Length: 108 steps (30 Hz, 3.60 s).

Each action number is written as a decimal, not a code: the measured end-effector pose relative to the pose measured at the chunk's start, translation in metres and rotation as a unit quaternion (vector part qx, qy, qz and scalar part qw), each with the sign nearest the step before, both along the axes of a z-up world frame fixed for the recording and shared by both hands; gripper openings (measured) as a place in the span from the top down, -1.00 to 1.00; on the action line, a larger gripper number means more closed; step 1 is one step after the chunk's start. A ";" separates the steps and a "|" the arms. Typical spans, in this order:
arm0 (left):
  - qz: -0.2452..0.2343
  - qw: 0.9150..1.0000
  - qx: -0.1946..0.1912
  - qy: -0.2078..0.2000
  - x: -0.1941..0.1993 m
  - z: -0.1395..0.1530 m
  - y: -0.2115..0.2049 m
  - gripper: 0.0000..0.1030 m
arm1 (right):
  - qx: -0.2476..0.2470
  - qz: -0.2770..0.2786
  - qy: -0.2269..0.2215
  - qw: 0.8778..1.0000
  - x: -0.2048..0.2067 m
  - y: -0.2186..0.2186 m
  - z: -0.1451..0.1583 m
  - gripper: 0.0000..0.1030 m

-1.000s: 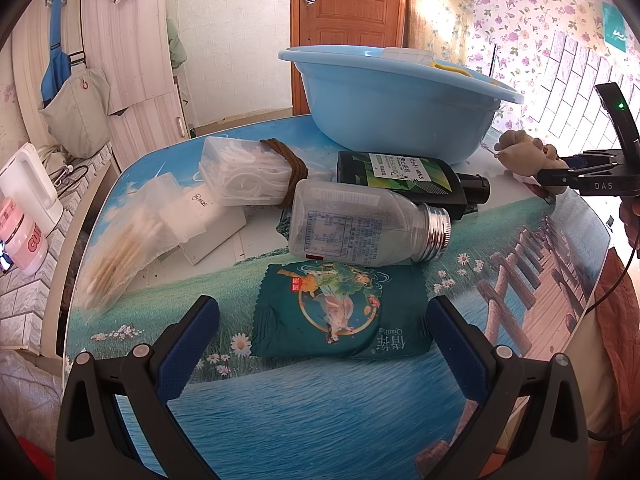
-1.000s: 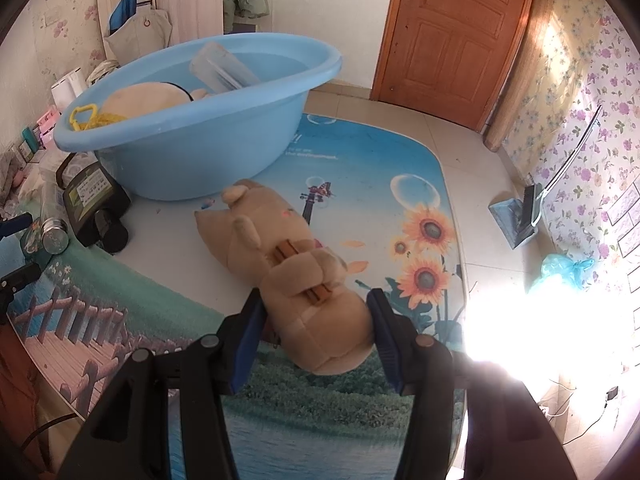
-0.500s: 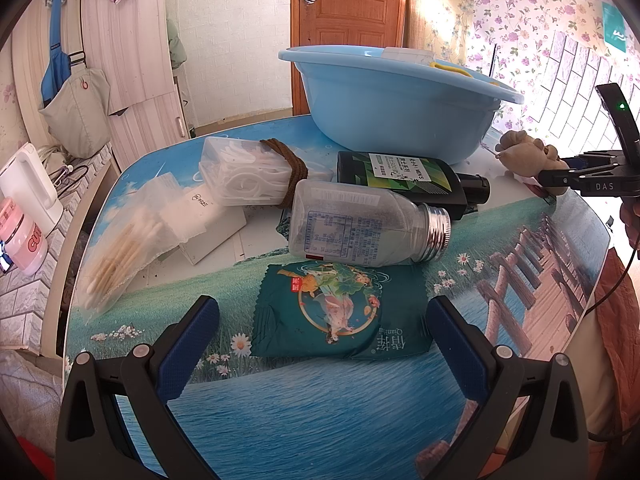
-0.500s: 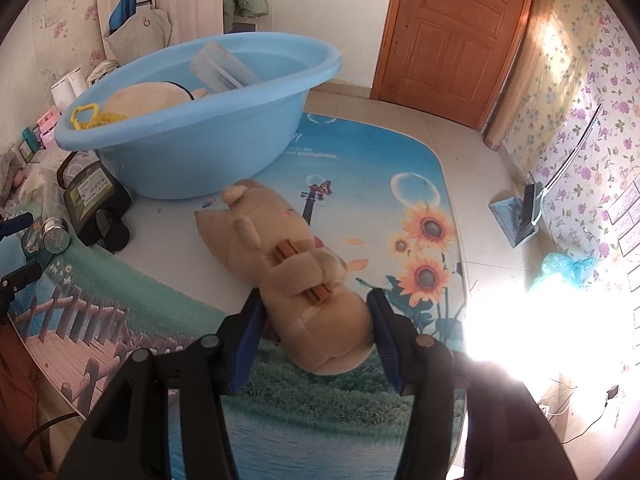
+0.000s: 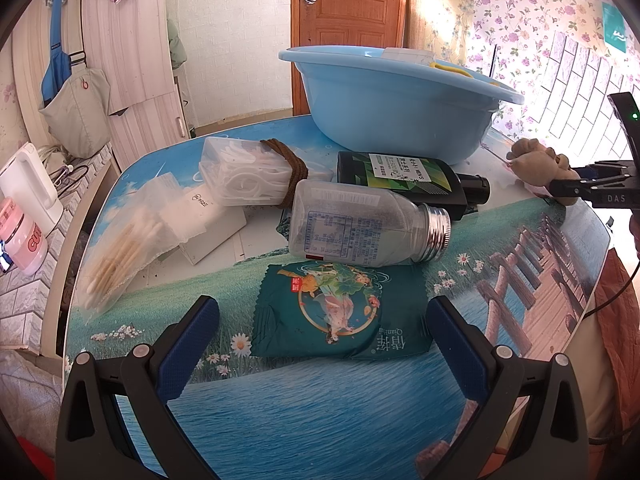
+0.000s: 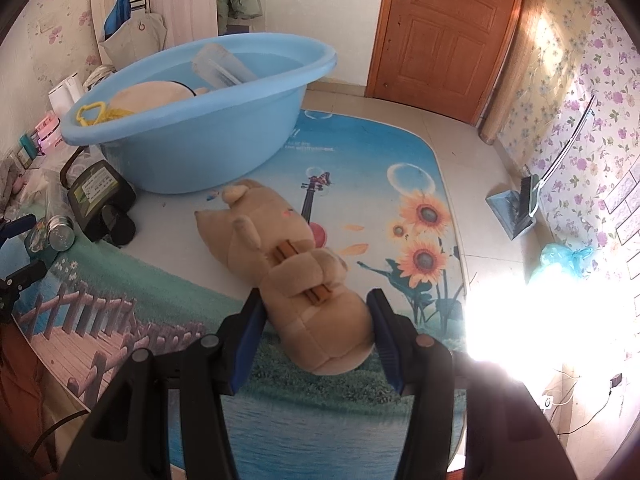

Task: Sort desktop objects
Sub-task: 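Grasp the tan plush toy with the right gripper and lift it, then grasp the green snack pack with the left gripper while the right gripper holds the plush toy, then carry the plush toy and green snack pack into the blue basin and release both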

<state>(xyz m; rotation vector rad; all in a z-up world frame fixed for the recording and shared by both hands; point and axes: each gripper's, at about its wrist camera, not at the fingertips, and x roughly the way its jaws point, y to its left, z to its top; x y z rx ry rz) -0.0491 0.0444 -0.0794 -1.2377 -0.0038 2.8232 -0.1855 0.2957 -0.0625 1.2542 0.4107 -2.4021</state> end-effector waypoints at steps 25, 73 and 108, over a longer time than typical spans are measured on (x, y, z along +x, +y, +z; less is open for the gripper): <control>-0.002 1.000 -0.001 0.004 -0.003 0.003 0.000 -0.99 | -0.005 -0.024 -0.008 1.000 0.039 -0.002 0.001 -0.02; -0.022 0.998 0.051 0.029 -0.008 0.055 -0.010 0.08 | -0.091 -0.016 0.046 0.995 0.056 0.006 0.039 0.06; -0.083 0.991 0.062 0.086 -0.111 0.123 0.035 0.06 | -0.168 0.024 0.104 0.980 0.008 -0.044 0.084 0.06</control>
